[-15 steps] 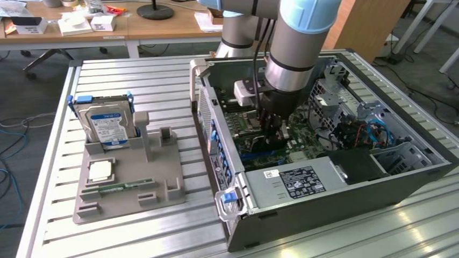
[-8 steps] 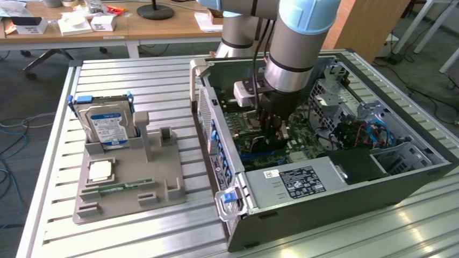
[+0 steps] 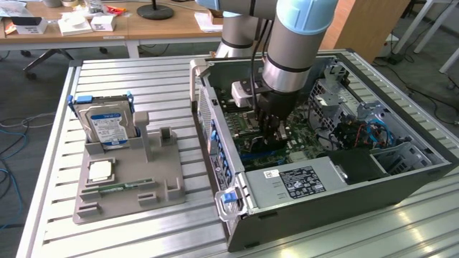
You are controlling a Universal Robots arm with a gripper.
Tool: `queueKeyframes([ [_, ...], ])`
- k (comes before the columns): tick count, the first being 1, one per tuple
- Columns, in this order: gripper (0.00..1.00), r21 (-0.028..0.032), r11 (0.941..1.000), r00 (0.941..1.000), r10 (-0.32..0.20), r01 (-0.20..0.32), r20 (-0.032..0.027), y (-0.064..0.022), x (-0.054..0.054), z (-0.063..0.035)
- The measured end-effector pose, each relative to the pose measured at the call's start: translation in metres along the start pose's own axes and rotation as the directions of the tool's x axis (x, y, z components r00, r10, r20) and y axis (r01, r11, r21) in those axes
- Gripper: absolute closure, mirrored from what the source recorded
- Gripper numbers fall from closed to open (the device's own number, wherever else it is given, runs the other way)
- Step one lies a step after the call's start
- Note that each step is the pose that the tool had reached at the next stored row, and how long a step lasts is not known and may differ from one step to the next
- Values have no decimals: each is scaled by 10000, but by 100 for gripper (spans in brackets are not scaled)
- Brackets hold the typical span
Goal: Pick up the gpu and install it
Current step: 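Insert the gpu into the slot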
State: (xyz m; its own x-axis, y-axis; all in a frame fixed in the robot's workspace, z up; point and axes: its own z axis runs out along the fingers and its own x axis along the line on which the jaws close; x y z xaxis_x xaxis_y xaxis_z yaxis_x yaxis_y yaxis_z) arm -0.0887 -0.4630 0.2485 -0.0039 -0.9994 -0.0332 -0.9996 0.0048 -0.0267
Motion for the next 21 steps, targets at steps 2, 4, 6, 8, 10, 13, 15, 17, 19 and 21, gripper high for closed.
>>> queueKeyframes([
  [2,73,1,10000,10000,-1,1,0,0,0,0],
  [4,73,1,10000,10000,-1,1,1,-2,0,0],
  [6,73,1,10000,10000,-1,1,1,-3,0,1],
  [8,73,8,10000,10000,-1,1,0,-4,0,3],
  [10,73,17,10000,10000,-3,3,0,-4,0,5],
  [13,73,20,10000,10000,-2,2,1,-4,0,6],
  [15,73,20,10000,10000,-2,2,1,-4,0,7],
  [17,73,19,10000,10000,-2,2,1,-4,0,7],
  [19,73,22,10000,10000,-1,1,1,-4,0,9],
  [21,73,22,10000,10000,-2,2,2,-4,0,9],
])
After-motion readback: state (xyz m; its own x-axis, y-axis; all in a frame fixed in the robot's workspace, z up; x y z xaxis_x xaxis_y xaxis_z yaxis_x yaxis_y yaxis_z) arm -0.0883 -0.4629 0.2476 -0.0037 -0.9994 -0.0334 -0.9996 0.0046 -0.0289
